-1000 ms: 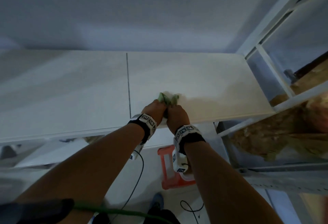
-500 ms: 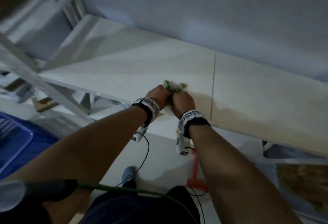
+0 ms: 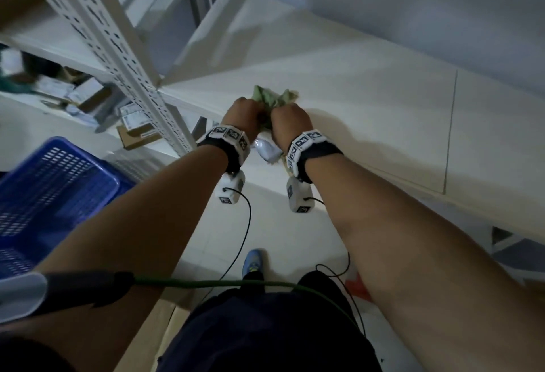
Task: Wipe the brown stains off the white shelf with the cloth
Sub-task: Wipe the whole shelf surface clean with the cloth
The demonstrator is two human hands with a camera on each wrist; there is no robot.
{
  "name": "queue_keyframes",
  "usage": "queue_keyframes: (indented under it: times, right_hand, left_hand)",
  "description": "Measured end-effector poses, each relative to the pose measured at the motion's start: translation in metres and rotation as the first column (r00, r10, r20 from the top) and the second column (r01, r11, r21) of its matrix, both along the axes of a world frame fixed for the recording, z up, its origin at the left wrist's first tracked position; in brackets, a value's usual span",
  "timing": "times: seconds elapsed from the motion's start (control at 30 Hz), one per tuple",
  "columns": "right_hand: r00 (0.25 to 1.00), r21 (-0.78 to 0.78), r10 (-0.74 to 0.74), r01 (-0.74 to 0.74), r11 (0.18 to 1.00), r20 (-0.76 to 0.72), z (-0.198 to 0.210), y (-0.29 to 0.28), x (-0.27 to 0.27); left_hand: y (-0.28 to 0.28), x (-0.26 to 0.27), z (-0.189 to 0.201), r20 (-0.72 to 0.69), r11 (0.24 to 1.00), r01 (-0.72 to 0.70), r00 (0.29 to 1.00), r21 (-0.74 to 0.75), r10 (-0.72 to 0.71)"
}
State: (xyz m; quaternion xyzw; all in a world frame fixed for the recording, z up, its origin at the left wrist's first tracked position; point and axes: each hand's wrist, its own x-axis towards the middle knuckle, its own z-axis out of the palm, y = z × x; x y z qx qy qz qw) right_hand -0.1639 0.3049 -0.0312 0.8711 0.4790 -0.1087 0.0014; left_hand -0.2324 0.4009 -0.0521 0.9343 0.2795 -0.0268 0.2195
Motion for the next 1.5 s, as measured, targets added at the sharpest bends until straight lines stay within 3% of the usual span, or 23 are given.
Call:
queue_keyframes:
  times: [0.4, 0.6, 0.8, 1.1, 1.33, 1.5]
  right_hand:
    - [0.980, 0.026, 0.197, -0.197, 0.980, 0.016, -0.007, 0.123, -0.041]
    - [0.958, -0.007, 0.283, -0.283, 0.959, 0.052, -0.013, 0.150, -0.041]
    - [0.968, 0.053, 0.248, -0.249, 0.967, 0.029, -0.017, 0.154, -0.034]
    - [0.974, 0.049, 0.212, -0.209, 0.977, -0.083, -0.001, 0.151, -0.031]
    - [0.975, 0.037, 0.221, -0.220, 0.975, -0.031, 0.000, 0.116, -0.022]
    - [0.967, -0.018, 0.253, -0.254, 0.967, -0.040, 0.002, 0.060, -0.002]
  left_hand:
    - [0.100, -0.051, 0.006, 0.064, 0.981, -0.194, 0.979, 0.021, 0.193]
    - [0.114, -0.052, -0.004, 0.096, 0.960, -0.277, 0.957, 0.031, 0.273]
    - [0.121, -0.049, -0.008, 0.115, 0.945, -0.326, 0.939, -0.002, 0.324]
    - [0.119, -0.046, -0.001, 0.029, 0.950, -0.298, 0.955, 0.093, 0.296]
    - [0.090, -0.031, 0.015, -0.163, 0.969, -0.096, 0.977, 0.227, 0.135]
    - [0.035, -0.010, 0.019, -0.235, 0.959, 0.000, 0.969, 0.283, 0.070]
